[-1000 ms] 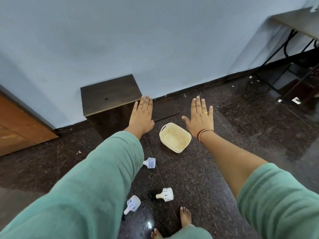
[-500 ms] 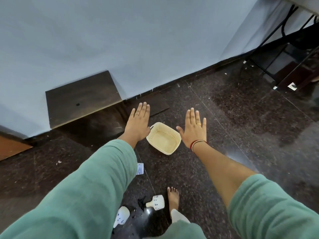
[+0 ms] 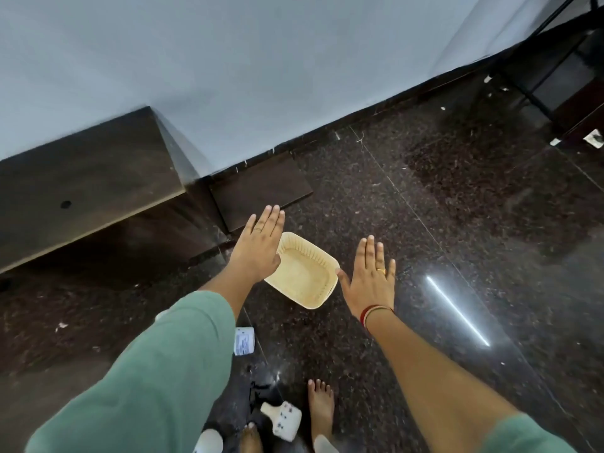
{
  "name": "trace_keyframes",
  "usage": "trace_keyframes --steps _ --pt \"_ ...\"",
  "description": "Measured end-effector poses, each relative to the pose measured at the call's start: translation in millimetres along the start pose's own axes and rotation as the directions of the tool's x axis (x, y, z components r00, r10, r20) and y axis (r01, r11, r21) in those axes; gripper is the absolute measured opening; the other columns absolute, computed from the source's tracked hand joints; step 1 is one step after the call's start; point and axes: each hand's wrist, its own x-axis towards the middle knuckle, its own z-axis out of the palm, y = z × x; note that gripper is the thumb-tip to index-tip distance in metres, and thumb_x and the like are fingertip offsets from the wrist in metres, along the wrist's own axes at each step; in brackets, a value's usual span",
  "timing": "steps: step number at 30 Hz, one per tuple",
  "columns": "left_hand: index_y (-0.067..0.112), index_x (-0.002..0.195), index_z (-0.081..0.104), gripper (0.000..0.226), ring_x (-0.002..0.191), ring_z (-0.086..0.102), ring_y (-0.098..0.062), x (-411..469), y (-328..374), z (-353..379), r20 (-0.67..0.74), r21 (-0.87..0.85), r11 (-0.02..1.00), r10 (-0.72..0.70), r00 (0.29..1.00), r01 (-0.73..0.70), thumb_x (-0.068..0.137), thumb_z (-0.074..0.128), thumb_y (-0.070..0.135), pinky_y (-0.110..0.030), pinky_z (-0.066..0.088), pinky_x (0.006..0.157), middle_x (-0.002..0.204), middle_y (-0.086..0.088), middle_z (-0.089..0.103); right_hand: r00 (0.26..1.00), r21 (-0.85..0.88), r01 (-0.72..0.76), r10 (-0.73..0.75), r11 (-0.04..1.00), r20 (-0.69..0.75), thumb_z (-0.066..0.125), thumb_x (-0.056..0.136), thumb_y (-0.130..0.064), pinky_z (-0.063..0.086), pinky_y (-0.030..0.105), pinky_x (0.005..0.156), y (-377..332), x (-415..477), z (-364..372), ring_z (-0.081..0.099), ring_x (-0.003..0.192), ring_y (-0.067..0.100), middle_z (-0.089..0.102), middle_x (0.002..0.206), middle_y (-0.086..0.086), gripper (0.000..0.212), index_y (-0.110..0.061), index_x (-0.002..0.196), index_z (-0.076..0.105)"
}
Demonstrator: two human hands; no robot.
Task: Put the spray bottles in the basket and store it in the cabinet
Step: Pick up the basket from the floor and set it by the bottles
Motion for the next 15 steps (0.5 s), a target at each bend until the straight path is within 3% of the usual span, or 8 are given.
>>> trace_keyframes --steps 15 --pt "0.006 0.147 -0.013 0.080 0.145 -0.012 -0.024 142 17 298 -0.011 0.045 0.995 0.088 0.996 -0.088 0.092 0.039 0.035 -0.040 -0.005 0.116 0.158 -0.010 -0.012 0.995 0.024 -0.099 0.099 0.995 -0.012 0.017 0.096 -0.056 0.000 0.051 0.118 20 142 288 -0.010 0.148 0.023 -0.014 0.160 0.005 0.076 -0.010 0.150 -0.011"
